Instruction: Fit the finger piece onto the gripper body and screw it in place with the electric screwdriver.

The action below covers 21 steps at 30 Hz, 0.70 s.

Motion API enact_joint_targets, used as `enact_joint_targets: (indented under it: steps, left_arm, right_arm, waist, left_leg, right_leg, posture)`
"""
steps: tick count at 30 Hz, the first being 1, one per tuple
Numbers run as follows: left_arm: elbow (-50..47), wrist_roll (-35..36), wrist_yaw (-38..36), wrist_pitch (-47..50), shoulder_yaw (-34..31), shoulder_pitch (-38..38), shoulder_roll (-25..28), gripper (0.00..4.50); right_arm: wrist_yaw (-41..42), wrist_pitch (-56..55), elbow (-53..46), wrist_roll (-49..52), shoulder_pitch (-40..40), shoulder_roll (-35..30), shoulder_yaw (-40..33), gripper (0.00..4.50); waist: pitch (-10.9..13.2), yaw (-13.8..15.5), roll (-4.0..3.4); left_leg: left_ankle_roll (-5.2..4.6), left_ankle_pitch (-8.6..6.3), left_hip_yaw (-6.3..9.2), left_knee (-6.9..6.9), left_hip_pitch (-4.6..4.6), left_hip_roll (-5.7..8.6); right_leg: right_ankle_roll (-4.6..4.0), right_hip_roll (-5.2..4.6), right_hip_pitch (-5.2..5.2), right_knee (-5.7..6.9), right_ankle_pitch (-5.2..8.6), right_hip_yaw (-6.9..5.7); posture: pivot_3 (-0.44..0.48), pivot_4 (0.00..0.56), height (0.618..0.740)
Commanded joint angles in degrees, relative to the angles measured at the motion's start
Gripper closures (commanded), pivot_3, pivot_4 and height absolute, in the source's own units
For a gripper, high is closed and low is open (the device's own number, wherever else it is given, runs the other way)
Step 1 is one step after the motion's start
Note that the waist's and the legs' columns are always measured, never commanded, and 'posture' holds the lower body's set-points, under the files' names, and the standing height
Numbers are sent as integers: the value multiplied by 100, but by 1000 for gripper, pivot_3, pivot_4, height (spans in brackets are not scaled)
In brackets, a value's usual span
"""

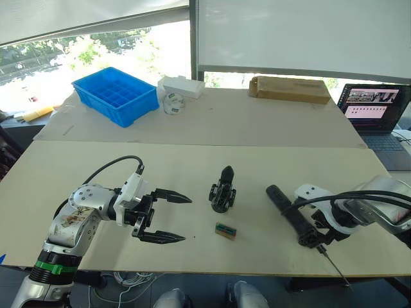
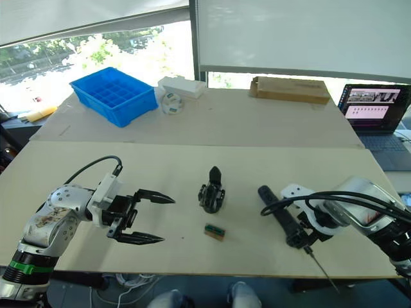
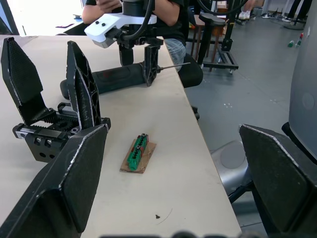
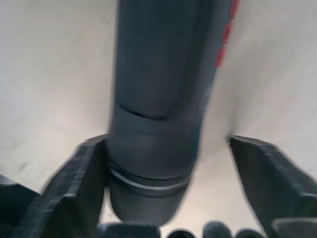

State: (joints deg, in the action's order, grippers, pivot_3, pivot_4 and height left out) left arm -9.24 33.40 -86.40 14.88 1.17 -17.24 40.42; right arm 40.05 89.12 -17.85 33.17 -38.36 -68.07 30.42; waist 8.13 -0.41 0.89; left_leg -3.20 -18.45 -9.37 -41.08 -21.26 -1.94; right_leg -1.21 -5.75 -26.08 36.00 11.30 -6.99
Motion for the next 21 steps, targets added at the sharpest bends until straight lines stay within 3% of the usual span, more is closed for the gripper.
enact_joint_targets:
  steps: [1, 3, 9, 12, 16, 21]
  left_arm:
    - [-204, 123, 73, -3, -114, 30, 46, 0]
    - [-175, 141, 180, 23, -159, 119, 19, 0]
    - [-98, 128, 297, -2, -143, -28, -8, 0]
    - [-48, 132, 174, -41, -111, -10, 33, 0]
    - [21, 177, 216, -23, -166, -62, -16, 0]
    - [378, 66, 276, -381, -293, -265, -208, 0]
  right_arm:
    - [81, -37, 33, -75, 198, 18, -34, 1907]
    - [100, -63, 26, -117, 239, 27, -137, 2529]
    - [362, -501, 97, -167, 528, -223, -592, 2557]
    - [808, -1112, -142, -80, 980, -768, -1116, 2557]
    - [1116, -1494, 40, 175, 1545, -1116, -2513, 2557]
    - [1608, -1496, -353, 630, 2783, -515, -5539, 2557]
  waist:
    - [-6, -7, 9]
    - [-9, -11, 14]
    - [-12, 18, 20]
    - [-9, 61, 14]
    - [0, 80, 0]
    - [0, 113, -2]
  left_leg:
    - [0, 0, 0, 1, 0, -1]
    - [0, 0, 2, 1, 0, -1]
    - [0, 0, 2, 0, 0, 0]
    - [-1, 0, 1, 1, -2, 1]
    - [-1, 0, -2, 6, -4, 3]
    - [4, 3, -3, 4, 0, -2]
  right_leg:
    - [0, 0, 0, 0, 0, 0]
    - [0, 0, 1, 0, 0, 0]
    - [0, -2, 2, -1, 0, 1]
    - [1, -6, 0, -2, 1, 1]
    - [4, -7, -7, 2, 2, -2]
    - [4, 4, -2, 5, 2, 3]
  posture:
    - [0, 150, 740]
    - [0, 150, 740]
    - [0, 150, 740]
    - [0, 150, 740]
    - [0, 150, 740]
    - [0, 150, 740]
